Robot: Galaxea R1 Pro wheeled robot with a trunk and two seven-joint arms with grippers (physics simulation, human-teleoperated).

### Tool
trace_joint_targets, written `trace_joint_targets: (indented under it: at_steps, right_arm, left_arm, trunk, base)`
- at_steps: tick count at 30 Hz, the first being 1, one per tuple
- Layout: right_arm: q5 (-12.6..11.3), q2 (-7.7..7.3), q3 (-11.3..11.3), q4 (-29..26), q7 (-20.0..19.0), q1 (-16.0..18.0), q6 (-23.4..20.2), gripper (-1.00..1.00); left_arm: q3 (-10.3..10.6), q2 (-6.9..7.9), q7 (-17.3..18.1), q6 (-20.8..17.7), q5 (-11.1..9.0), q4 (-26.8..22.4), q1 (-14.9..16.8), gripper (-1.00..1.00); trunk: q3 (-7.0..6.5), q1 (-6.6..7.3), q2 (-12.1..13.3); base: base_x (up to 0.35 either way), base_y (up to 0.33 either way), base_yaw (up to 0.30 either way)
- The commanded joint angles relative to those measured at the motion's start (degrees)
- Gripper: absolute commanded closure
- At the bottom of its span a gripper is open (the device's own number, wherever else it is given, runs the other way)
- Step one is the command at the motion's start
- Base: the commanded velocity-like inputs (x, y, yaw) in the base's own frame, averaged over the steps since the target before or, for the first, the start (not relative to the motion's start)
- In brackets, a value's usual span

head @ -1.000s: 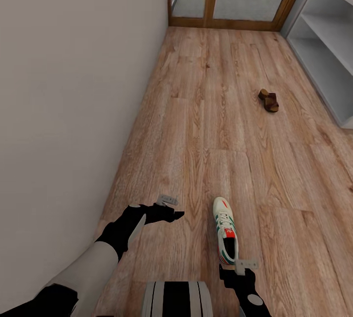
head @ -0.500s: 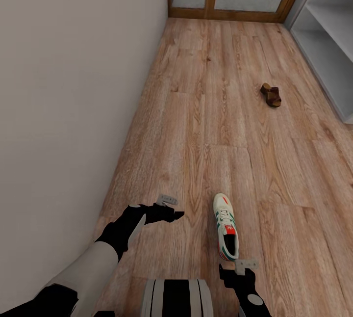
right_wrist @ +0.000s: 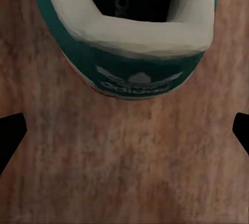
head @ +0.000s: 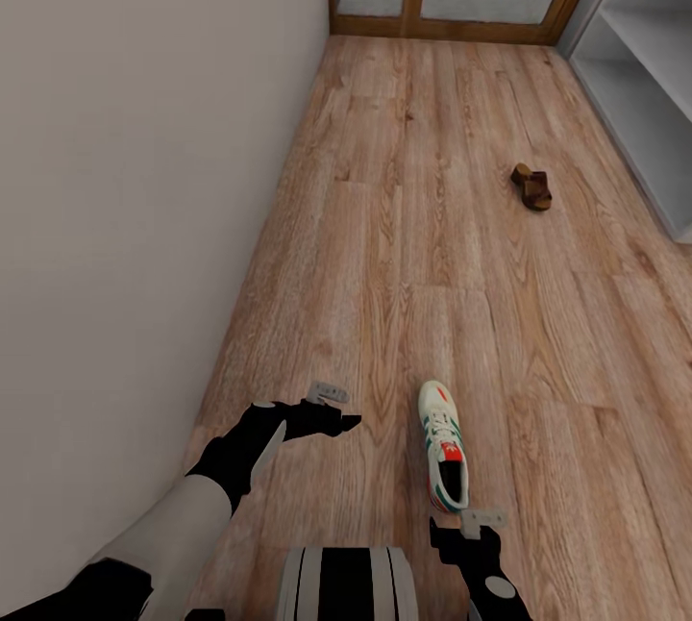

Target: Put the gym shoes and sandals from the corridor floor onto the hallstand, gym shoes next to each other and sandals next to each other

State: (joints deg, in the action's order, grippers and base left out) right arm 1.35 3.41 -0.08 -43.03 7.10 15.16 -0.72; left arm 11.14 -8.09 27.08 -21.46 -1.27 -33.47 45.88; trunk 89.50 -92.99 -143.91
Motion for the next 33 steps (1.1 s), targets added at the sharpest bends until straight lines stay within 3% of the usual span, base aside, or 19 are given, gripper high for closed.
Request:
trace_joint_targets:
  at_steps: [1,33]
  right_arm:
    - [0.16,0.02,0.00,-0.04,0.19,0.00,-0.08,-1.00]
    - [0.14,0.02,-0.10,-0.12,0.19,0.02,-0.08,-1.00]
  left_arm:
    - [0.02,0.01,0.08,-0.41,-0.13,-0.09,-0.01,-1.00]
    - [-0.06,0.01,0.08,-0.43,-0.13,-0.11,0.06,-1.00]
  trunk:
    - [0.03,0.00,-0.01]
    - [0.03,0.00,-0.01]
  base:
    - [0.136,0.033,0.000]
    - [0.070,0.008,0.000]
